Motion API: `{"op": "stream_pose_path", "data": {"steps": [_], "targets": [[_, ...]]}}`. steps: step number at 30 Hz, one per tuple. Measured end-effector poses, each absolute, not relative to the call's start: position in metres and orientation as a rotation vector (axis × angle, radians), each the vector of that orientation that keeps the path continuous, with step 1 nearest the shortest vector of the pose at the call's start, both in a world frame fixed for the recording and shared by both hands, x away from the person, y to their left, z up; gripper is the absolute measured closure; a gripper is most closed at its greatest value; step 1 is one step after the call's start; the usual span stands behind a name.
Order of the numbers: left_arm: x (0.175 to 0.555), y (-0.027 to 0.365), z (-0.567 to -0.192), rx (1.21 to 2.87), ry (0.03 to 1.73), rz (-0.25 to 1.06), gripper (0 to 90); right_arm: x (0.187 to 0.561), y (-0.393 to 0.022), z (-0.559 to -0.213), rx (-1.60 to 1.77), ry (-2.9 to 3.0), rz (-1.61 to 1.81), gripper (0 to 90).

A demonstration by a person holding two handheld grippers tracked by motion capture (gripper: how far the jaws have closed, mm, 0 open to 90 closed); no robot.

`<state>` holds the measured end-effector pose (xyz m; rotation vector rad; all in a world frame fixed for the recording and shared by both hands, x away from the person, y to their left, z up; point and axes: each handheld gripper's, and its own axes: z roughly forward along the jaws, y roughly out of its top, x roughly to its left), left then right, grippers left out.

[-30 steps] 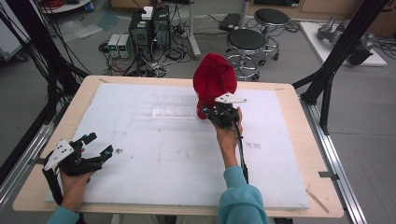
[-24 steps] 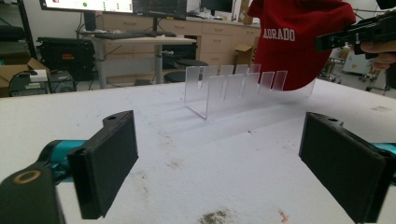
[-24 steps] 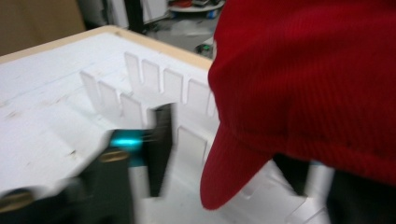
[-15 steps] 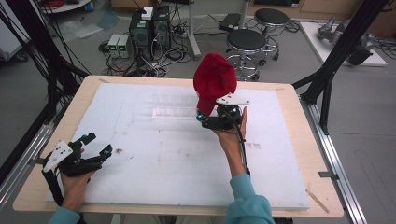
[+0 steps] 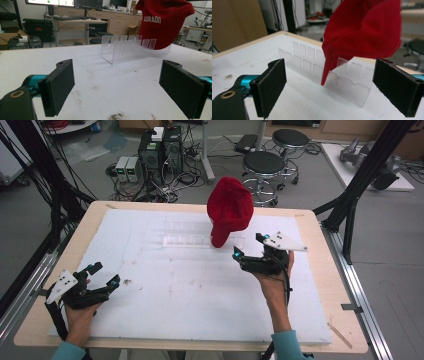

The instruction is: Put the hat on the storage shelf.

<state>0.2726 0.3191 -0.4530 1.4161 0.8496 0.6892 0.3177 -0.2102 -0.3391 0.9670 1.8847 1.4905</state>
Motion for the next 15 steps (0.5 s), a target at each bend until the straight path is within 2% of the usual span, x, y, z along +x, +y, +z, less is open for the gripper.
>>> {"op": "stream_pose_path", "data": {"steps": [8,15], "targets": [[0.273,0.319,-0.453,1.421,0.844,0.689,13.2,0.277,-0.253,-0.356,0.935,1.842,1.48,10.7],[0.272,0.319,-0.453,1.414,0.846,0.687,13.2,0.248,-0.278,-0.399,0.897,1.782,1.515,10.7]]}}
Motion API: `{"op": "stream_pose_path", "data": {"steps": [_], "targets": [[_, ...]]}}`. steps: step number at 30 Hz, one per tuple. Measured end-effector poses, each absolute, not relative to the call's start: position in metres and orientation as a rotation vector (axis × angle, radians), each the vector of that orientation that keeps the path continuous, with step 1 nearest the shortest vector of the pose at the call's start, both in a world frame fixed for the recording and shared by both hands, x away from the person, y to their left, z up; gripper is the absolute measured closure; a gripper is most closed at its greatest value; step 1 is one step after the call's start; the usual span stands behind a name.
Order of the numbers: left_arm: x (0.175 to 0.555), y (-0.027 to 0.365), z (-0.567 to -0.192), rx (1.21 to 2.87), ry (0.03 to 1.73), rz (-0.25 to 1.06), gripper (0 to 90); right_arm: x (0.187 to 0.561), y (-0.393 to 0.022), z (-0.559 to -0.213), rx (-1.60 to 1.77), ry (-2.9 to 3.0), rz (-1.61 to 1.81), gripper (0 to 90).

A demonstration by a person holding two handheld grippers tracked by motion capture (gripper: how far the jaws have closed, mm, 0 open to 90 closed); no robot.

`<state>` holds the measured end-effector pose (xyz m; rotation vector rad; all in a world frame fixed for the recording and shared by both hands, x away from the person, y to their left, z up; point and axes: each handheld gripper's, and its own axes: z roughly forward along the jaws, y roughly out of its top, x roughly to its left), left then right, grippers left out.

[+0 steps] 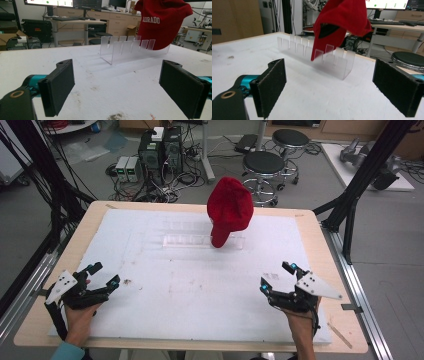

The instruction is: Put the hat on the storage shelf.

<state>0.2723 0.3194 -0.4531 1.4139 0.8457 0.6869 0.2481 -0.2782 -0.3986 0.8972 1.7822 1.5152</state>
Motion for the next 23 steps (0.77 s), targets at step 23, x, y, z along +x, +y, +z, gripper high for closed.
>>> {"op": "stream_pose_path", "data": {"steps": [23], "targets": [[0.271,0.317,-0.453,1.423,0.839,0.716,13.2,0.241,-0.288,-0.452,0.945,1.696,1.523,10.7]]}}
